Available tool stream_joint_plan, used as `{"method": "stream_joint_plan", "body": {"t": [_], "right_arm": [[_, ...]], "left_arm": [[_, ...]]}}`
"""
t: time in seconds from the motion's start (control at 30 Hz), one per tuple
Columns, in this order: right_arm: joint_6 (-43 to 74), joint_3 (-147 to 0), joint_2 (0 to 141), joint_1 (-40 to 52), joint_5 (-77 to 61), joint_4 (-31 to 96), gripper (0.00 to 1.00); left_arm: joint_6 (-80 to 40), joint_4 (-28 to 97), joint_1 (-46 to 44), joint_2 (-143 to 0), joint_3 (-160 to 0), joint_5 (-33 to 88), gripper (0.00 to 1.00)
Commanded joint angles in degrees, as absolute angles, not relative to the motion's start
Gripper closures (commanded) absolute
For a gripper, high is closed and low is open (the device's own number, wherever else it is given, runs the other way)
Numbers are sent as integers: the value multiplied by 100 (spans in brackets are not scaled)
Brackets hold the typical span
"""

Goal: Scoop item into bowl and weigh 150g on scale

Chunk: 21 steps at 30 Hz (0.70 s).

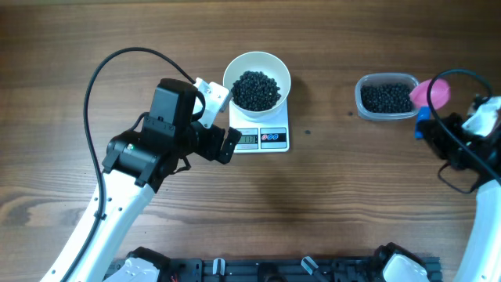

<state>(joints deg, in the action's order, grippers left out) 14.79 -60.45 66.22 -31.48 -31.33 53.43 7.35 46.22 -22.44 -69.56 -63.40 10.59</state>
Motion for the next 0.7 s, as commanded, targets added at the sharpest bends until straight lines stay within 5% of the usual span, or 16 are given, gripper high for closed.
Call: {"method": "stream_joint_plan", "body": {"t": [0.0, 0.17, 0.4, 0.67], "right_arm": [[303, -6842, 6532, -3127, -2287, 5839, 96], [-1072, -6890, 6630, -2808, -1444, 6440, 96], [-517, -6908, 6982, -1787, -1780, 5472, 96], [-757, -7623, 8416, -952, -427, 6814, 96]], "left_arm": [[705, 4604, -2265, -6978, -6440, 1151, 0], [705, 4604, -2265, -6978, -6440, 1151, 0], [705, 4604, -2265, -6978, -6440, 1151, 0], [705, 4604, -2265, -6978, -6440, 1151, 0]]}}
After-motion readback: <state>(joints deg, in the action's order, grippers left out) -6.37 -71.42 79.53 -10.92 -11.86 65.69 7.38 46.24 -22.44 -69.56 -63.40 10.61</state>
